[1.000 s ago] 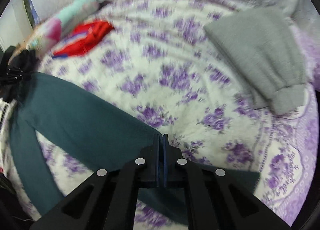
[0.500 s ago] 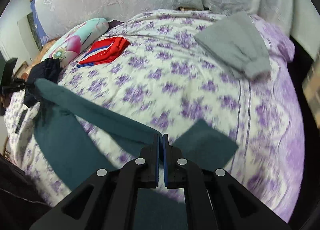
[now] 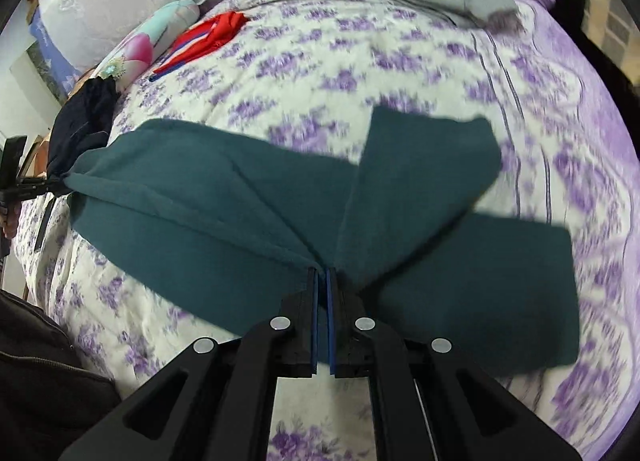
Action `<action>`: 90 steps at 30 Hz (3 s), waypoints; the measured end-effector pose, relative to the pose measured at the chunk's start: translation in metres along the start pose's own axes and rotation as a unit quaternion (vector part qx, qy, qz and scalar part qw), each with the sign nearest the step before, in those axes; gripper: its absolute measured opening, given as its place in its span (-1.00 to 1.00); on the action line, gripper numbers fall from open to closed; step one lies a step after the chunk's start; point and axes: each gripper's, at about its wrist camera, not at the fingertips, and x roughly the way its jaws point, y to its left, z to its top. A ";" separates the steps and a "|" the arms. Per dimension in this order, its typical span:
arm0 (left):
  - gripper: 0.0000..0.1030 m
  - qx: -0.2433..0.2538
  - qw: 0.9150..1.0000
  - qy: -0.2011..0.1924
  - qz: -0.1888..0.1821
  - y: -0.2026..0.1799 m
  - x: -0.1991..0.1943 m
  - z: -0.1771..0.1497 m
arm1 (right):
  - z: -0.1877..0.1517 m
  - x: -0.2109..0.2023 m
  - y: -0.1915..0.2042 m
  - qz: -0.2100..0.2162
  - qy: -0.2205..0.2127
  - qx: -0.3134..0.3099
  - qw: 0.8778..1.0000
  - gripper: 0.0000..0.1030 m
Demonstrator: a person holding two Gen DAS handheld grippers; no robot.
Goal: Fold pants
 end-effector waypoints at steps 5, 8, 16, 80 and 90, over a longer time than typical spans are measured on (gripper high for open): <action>-0.88 0.002 1.000 -0.016 -0.004 -0.002 -0.012 -0.010 | -0.006 -0.019 0.002 0.000 -0.015 0.004 1.000 -0.93; -0.88 0.007 0.999 -0.031 0.001 -0.002 -0.023 -0.013 | -0.009 -0.036 -0.002 -0.005 -0.031 0.013 0.999 -0.93; -0.67 -0.010 0.998 0.037 0.059 0.016 0.008 -0.032 | -0.020 -0.020 -0.010 -0.028 -0.003 0.054 0.998 -0.05; 0.03 -0.282 0.959 0.010 0.035 0.031 0.014 -0.035 | -0.015 -0.062 -0.063 -0.138 -0.141 0.274 0.941 0.51; -0.87 -0.310 0.949 0.018 0.050 0.042 0.025 -0.024 | 0.001 -0.005 0.070 0.059 -0.061 0.065 0.994 0.51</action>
